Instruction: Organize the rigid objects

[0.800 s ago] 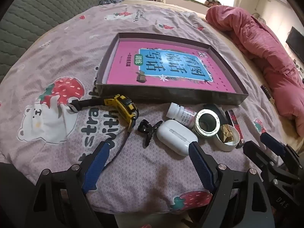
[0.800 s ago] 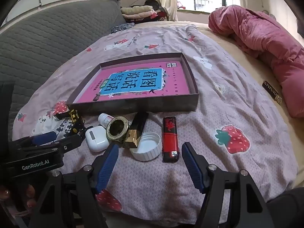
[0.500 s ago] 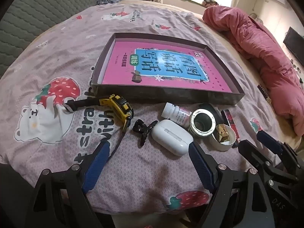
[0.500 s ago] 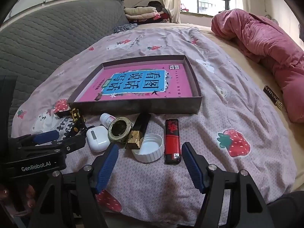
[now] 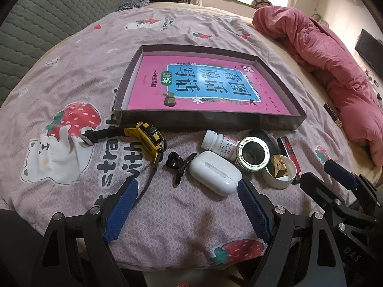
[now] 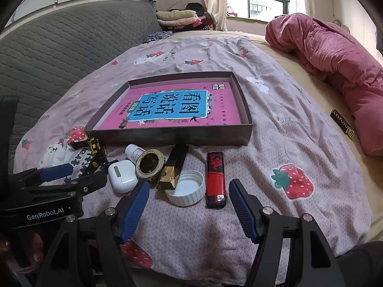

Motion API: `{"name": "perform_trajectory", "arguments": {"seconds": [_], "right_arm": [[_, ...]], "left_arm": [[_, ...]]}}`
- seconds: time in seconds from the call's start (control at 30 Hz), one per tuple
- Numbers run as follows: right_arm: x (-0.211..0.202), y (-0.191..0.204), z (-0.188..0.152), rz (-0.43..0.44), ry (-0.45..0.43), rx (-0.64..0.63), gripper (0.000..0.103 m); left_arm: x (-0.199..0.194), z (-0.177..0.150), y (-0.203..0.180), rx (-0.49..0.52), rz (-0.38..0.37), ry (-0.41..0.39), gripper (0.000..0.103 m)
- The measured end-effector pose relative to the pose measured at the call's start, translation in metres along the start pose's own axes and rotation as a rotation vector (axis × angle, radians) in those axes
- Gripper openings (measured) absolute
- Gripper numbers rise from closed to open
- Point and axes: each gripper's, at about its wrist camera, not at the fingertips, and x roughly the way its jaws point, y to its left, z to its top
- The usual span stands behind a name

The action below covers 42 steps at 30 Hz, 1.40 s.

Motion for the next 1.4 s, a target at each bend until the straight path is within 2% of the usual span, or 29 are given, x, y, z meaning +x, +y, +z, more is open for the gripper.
{"name": "perform_trajectory", "arguments": {"seconds": [0.67,1.4], "right_arm": [[-0.0045,-0.0001,0.0014,-0.009,-0.021,0.002,0.068],[-0.0046,-0.0005,0.0010,-0.011,-0.022,0.005,0.068]], "left_arm": [[-0.0055,0.0017,-0.0053,0.015,0.010,-0.032,0.086],[-0.0058,0.0017,-0.0045,0.010,0.004,-0.032,0.086]]}}
